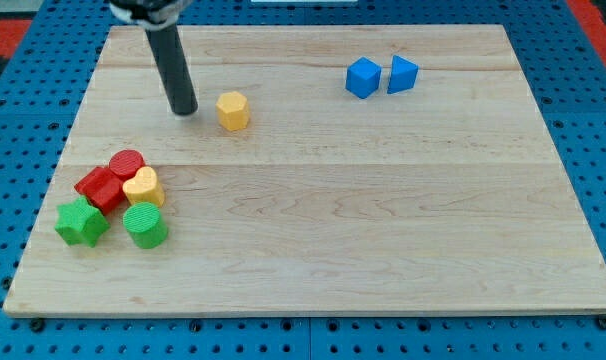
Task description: Move the yellow hexagon above the red circle
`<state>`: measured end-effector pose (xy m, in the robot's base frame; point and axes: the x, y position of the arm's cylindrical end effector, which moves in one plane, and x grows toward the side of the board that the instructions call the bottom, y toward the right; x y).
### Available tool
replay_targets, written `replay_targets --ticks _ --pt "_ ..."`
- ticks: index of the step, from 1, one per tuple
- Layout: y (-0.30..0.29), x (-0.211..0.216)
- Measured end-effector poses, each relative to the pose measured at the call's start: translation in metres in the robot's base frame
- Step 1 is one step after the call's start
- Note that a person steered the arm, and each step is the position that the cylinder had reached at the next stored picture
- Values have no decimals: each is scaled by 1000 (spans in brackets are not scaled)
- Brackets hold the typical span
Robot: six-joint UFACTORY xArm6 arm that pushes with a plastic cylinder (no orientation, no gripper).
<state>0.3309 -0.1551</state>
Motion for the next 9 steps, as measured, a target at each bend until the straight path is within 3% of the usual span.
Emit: replay_targets --ticks 1,2,3,4,5,6,7,8,9 --pt "53 -34" --pt "85 25" --pt "-7 51" --pt "-20 89" --pt "50 93" --pt "187 87" --pt "308 55" --pt "323 -24" --pt "275 -43"
